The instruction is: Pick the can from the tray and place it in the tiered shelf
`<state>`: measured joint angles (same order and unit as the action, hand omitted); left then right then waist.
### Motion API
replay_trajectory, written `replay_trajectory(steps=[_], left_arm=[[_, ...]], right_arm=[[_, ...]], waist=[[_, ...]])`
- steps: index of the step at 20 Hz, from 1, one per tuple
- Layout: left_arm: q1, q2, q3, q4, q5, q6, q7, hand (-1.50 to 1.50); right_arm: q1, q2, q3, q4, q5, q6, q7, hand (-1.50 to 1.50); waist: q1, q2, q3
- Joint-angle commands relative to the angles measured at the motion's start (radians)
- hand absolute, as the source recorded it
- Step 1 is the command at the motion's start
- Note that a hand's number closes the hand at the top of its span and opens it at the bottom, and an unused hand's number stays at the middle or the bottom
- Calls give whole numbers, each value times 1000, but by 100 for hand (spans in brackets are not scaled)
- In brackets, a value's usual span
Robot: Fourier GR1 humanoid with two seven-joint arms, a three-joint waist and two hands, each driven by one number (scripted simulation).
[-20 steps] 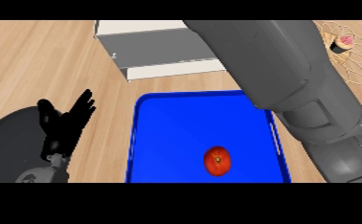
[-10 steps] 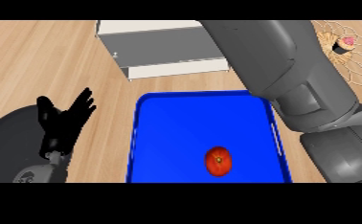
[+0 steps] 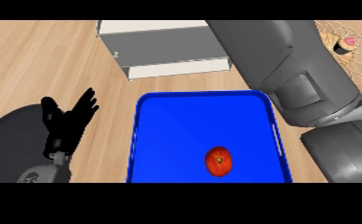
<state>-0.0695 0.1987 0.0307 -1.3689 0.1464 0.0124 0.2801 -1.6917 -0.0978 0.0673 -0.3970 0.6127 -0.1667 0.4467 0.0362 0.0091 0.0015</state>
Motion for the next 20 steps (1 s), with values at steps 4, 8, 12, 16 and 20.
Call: replay_trajectory(steps=[4,8,12,16,20], left_arm=[[-2,-10,-13,-2,-7,6,48,0],[-66,24,33,59,15,-21,41,0],[15,4,7,10,-15,-1,10,0],[10,5,29,48,3,-19,-18,0],[38,14,21,4,7,-30,20,0]], right_arm=[[2,-15,-95,16,-47,-112,9,150],[12,0,-149,12,-82,-194,0,-150],[-8,33,-225,-29,-152,-258,4,-150],[33,8,-297,-56,-221,-280,-71,-150],[19,-59,-357,-95,-263,-314,-58,-150]], waist=[[-2,2,-2],[-9,5,-3],[0,-1,-2],[-6,1,-2],[-12,-6,-1]])
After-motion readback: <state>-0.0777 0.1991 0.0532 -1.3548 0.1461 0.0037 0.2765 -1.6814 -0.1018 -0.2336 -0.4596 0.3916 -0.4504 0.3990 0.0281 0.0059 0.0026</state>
